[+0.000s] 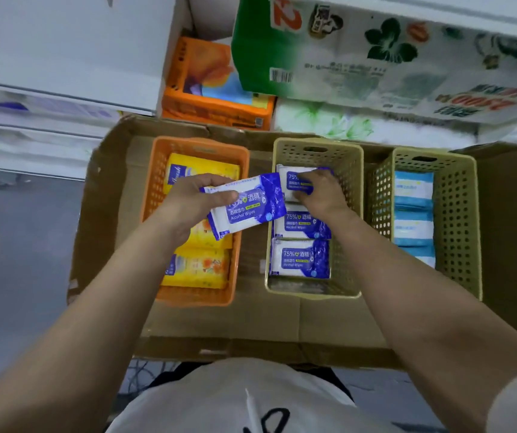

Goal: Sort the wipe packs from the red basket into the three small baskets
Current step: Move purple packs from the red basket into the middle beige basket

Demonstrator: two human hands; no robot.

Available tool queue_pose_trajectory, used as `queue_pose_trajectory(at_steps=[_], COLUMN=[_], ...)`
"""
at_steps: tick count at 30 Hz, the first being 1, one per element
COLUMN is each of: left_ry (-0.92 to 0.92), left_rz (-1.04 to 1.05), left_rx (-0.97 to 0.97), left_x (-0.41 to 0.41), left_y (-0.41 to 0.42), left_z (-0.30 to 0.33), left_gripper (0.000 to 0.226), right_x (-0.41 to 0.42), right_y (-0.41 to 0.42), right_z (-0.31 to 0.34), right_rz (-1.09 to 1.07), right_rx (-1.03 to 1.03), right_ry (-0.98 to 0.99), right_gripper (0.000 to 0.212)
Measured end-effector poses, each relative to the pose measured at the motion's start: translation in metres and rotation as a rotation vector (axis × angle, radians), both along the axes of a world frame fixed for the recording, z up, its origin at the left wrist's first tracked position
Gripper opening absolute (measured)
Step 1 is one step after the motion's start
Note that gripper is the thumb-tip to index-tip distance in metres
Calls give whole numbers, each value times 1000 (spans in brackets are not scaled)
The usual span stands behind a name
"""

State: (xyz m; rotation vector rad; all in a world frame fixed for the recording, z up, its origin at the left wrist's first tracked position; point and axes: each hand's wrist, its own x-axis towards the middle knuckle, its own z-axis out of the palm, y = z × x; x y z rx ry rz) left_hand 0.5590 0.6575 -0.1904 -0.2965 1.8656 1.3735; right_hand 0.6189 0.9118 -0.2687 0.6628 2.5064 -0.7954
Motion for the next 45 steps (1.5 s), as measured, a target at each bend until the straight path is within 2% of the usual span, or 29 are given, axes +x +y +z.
queue_pose_trajectory(at_steps=[3, 6, 7, 9, 11, 15, 17, 19, 21, 22, 25, 28, 30, 36, 45], left_ry=[-3, 5, 7, 11, 19, 33, 54, 173, 288, 309, 311, 268, 249, 230, 145], left_rz=[-73, -141, -146, -134, -113, -58, 22, 70, 40, 5, -65, 49, 93, 115, 171], left_rx=[-14, -36, -23, 13, 42, 81, 51, -92, -230, -270, -285, -196, -150, -104, -29], left_x=[6, 12, 14, 19, 24, 41, 51, 61, 71, 76, 89, 95, 95, 97, 95], left_y=[17, 39, 46, 58, 68, 80, 86, 90, 90, 90, 89, 89, 88, 87, 88], left_z=[0, 1, 2, 4, 6, 8, 5, -1, -6, -8, -18, -22, -24, -28, -35], left_gripper=[28, 26, 25, 21, 15, 10, 12, 23, 38, 44, 45, 41, 41, 44, 46], right_x=[-7, -8, -6, 1, 9, 23, 27, 26, 22, 20, 15, 16, 20, 44, 41], right_y=[1, 0, 1, 5, 12, 23, 25, 30, 41, 47, 50, 33, 23, 12, 12], right_z=[18, 56, 68, 87, 92, 88, 88, 85, 84, 82, 69, 46, 27, -10, -17], right_rz=[-63, -180, -153, 5, 113, 70, 109, 76, -2, -23, 92, 257, 277, 345, 447], right_rx=[-34, -307, -432, -572, -583, -626, -559, -331, -63, 4, -3, -62, -92, 36, 99], right_ry=[126, 257, 229, 90, -11, -32, -29, 78, 198, 207, 76, -63, -95, -4, 90], right_gripper=[44, 28, 20, 19, 21, 13, 16, 20, 25, 25, 28, 35, 37, 58, 60])
